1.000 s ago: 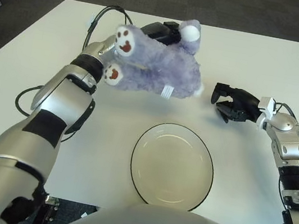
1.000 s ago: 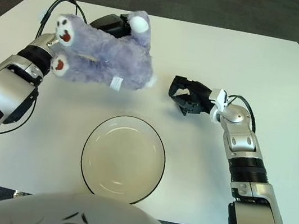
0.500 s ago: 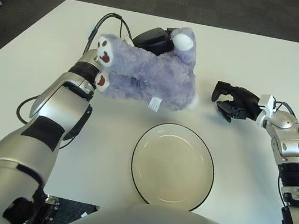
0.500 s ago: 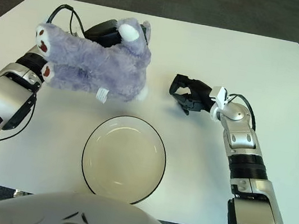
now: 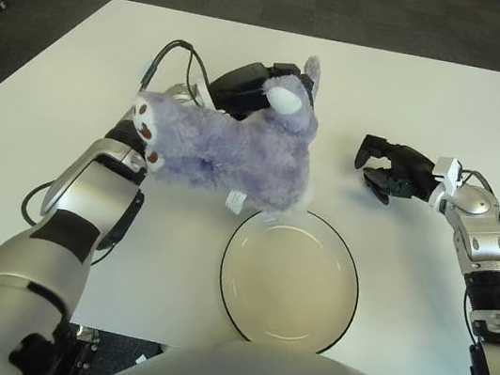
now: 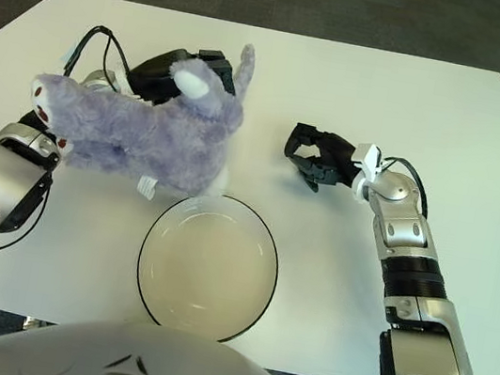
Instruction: Put the doll into the plate.
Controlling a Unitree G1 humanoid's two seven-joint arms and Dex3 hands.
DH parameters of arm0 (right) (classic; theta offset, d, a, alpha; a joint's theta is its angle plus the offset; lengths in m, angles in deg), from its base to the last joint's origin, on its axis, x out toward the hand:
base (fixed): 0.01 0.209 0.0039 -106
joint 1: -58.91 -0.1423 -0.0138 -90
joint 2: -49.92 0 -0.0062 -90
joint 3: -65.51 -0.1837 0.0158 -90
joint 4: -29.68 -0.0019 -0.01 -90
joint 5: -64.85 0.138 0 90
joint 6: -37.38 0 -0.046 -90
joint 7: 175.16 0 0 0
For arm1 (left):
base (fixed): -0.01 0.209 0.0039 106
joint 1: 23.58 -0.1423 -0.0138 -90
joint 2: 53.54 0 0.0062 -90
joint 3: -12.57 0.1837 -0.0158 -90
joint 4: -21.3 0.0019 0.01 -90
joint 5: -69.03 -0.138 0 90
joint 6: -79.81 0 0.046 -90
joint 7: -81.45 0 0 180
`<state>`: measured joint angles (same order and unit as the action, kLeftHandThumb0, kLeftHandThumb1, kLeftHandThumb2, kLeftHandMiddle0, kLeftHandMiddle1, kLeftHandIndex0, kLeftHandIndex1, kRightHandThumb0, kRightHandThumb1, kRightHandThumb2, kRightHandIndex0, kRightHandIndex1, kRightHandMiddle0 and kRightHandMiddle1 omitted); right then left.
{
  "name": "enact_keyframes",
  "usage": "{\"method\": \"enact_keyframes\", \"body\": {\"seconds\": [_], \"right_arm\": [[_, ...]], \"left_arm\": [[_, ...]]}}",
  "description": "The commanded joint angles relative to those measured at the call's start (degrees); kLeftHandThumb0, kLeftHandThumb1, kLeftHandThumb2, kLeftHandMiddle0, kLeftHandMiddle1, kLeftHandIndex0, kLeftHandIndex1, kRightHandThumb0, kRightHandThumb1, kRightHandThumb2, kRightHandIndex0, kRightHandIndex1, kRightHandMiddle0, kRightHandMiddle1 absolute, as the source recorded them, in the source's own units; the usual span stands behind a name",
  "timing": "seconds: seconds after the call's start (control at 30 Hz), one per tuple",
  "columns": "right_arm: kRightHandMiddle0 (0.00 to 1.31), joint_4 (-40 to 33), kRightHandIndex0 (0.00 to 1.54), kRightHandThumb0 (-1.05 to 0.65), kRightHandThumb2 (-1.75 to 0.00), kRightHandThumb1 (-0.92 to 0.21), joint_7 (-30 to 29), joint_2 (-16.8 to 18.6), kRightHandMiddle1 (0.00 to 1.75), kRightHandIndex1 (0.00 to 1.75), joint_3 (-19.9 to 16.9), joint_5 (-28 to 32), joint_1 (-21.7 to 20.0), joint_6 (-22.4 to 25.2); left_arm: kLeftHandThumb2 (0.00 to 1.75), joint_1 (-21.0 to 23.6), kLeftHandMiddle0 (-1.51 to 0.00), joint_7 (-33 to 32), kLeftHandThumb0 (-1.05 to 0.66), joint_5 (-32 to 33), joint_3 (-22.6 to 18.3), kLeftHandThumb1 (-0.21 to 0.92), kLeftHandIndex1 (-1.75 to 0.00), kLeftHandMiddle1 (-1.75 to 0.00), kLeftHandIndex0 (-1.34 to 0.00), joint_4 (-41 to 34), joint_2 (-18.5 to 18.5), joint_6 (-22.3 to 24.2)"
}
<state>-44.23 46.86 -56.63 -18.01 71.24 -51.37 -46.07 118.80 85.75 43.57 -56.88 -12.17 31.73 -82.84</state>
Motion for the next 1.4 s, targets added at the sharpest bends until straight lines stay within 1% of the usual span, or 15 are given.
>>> {"method": "enact_keyframes", "body": {"seconds": [0.0, 0.17, 0.37, 0.5, 0.67, 0.83, 1.1, 1.23, 1.37], "right_arm": [[0.25, 4.36, 1.27, -0.35, -0.46, -0.92, 0.83, 0.24, 1.68, 1.75, 2.23, -2.06, 5.01, 5.28], [0.25, 5.02, 1.27, -0.35, -0.45, -0.92, 1.11, 0.38, 1.68, 1.75, 2.14, -1.90, 4.58, 5.16], [0.25, 5.52, 1.27, -0.35, -0.45, -0.92, 1.34, 0.47, 1.68, 1.75, 2.10, -1.27, 4.07, 6.31], [0.27, 5.73, 1.27, -0.35, -0.44, -0.92, 0.79, 0.45, 1.66, 1.75, 2.13, -1.24, 3.63, 7.09], [0.29, 6.14, 1.26, -0.35, -0.42, -0.92, -0.01, 0.53, 1.64, 1.75, 1.99, -1.55, 3.34, 6.91], [0.29, 6.08, 1.26, -0.35, -0.42, -0.92, -0.62, 0.51, 1.64, 1.75, 1.95, -1.83, 3.33, 6.74], [0.29, 4.96, 1.26, -0.35, -0.42, -0.92, -1.66, 0.36, 1.64, 1.75, 2.08, -2.07, 3.62, 7.74], [0.29, 4.15, 1.25, -0.35, -0.42, -0.92, -1.95, 0.42, 1.64, 1.75, 1.91, -1.64, 3.82, 8.77], [0.29, 3.66, 1.24, -0.35, -0.42, -0.92, -2.25, 0.37, 1.64, 1.75, 1.86, -1.56, 3.96, 9.31]], "left_arm": [[1.37, -0.85, -0.64, 1.61, -0.01, 2.35, -1.02, 0.18, -1.41, -1.75, -0.74, -2.43, -0.72, -0.24], [1.33, -2.40, -0.62, 3.64, -0.01, 3.60, -1.12, 0.20, -1.38, -1.75, -0.75, -5.52, -1.18, 0.55], [1.27, -4.26, -0.57, 4.46, -0.01, 4.40, -1.48, 0.25, -1.38, -1.75, -0.73, -8.66, -1.10, 0.45], [1.25, -5.61, -0.53, 4.76, -0.01, 4.48, -1.21, 0.28, -1.39, -1.75, -0.72, -10.48, -0.87, -0.69], [1.23, -6.99, -0.50, 6.53, -0.01, 5.70, -0.53, 0.29, -1.40, -1.75, -0.73, -12.57, -1.30, -1.21], [1.24, -7.64, -0.48, 8.49, -0.01, 6.76, -0.29, 0.29, -1.41, -1.75, -0.74, -13.85, -1.77, -1.21], [1.20, -8.35, -0.38, 7.87, -0.01, 4.59, -1.47, 0.35, -1.49, -1.75, -0.70, -15.24, -1.69, -3.98], [1.15, -8.33, -0.34, 7.94, -0.01, 5.45, -1.24, 0.39, -1.50, -1.75, -0.68, -14.66, -1.44, -5.52], [1.12, -8.47, -0.32, 9.38, -0.01, 7.59, 0.19, 0.42, -1.51, -1.75, -0.66, -15.09, -1.67, -5.26]]}}
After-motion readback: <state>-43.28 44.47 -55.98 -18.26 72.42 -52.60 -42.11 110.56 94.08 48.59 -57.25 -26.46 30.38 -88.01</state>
